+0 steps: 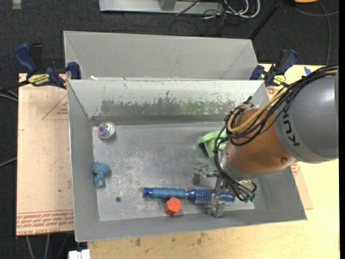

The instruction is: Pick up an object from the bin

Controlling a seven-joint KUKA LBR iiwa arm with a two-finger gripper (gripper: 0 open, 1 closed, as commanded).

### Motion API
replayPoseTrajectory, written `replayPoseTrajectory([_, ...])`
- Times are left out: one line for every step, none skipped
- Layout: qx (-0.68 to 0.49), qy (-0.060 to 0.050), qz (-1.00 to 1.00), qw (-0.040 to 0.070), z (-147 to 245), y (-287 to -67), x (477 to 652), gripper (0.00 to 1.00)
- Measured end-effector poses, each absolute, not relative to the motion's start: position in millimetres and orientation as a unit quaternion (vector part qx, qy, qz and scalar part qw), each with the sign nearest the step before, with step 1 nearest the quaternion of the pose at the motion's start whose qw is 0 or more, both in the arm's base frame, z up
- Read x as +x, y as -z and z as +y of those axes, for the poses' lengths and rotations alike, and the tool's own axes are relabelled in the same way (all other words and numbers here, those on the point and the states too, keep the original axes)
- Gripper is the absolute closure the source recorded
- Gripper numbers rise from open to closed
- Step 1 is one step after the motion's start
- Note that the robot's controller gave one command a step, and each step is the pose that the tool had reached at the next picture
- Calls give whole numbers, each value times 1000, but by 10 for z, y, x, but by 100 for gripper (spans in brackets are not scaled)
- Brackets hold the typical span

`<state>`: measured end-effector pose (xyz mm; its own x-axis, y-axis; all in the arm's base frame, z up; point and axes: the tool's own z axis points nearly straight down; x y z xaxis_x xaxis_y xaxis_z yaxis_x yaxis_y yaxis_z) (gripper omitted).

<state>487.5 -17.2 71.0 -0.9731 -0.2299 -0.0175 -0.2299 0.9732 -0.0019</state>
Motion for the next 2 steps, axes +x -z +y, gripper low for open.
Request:
replayPoseTrajectory([-116,-1,993,2,-172,-699,4837,100])
replayPoseTrajectory([-118,1,993,5,-338,-2182,5092,100])
